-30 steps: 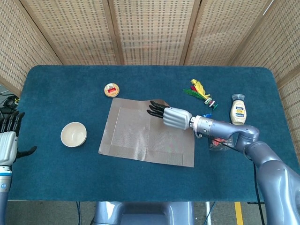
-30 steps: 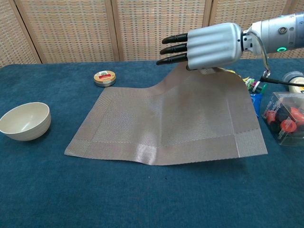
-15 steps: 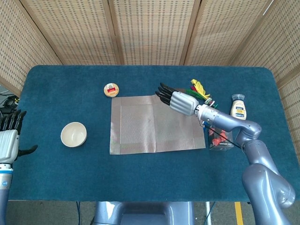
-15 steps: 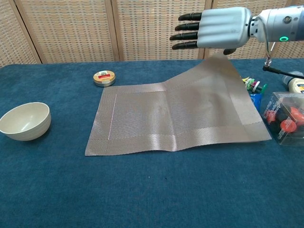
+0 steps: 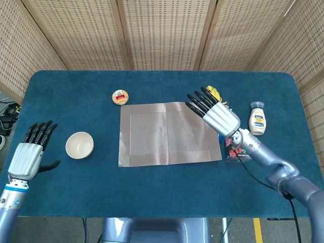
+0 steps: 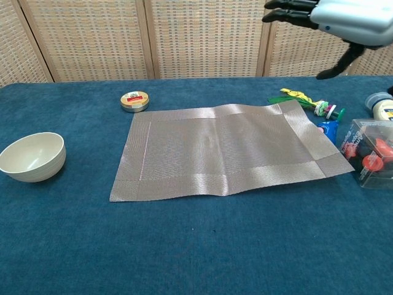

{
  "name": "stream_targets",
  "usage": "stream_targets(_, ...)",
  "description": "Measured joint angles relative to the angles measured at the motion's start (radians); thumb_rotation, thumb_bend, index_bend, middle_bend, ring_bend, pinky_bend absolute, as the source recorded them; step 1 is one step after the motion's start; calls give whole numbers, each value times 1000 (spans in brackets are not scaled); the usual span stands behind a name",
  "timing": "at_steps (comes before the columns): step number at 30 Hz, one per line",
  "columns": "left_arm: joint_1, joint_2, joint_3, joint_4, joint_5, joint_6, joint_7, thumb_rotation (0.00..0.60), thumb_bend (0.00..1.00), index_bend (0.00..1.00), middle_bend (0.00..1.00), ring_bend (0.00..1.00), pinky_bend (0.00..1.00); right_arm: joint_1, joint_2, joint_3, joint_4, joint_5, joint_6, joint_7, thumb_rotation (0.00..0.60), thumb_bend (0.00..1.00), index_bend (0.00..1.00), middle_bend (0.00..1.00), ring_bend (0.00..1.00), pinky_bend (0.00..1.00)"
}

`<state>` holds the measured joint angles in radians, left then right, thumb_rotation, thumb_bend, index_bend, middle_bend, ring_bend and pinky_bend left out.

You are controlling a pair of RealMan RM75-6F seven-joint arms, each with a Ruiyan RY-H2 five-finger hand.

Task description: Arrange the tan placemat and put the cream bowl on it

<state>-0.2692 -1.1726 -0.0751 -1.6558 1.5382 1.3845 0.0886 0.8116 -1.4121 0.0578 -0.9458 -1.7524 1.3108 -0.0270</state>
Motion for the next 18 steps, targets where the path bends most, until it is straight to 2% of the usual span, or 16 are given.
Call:
stream_targets(4, -34, -33, 30, 48, 98, -16, -29, 600, 0, 0, 0, 0, 0, -94, 130, -17, -296, 60, 8, -22, 600, 0, 0, 0, 0, 0)
stream_targets(9, -89, -57, 52, 65, 149, -79, -41, 600, 0, 0, 0, 0, 0, -249, 275, -56, -628, 142, 39, -52, 600, 0, 0, 0, 0, 0)
stream_targets(12, -123, -71, 59, 78, 190, -102, -58, 600, 0, 0, 0, 0, 0, -352, 326, -84, -741, 173, 86, -54, 600, 0, 0, 0, 0, 0)
stream_targets(18, -181, -141, 60, 150, 223, -151, -43, 600, 0, 0, 0, 0, 0, -498, 322, -121, -818, 228, 195, -80, 600, 0, 0, 0, 0, 0)
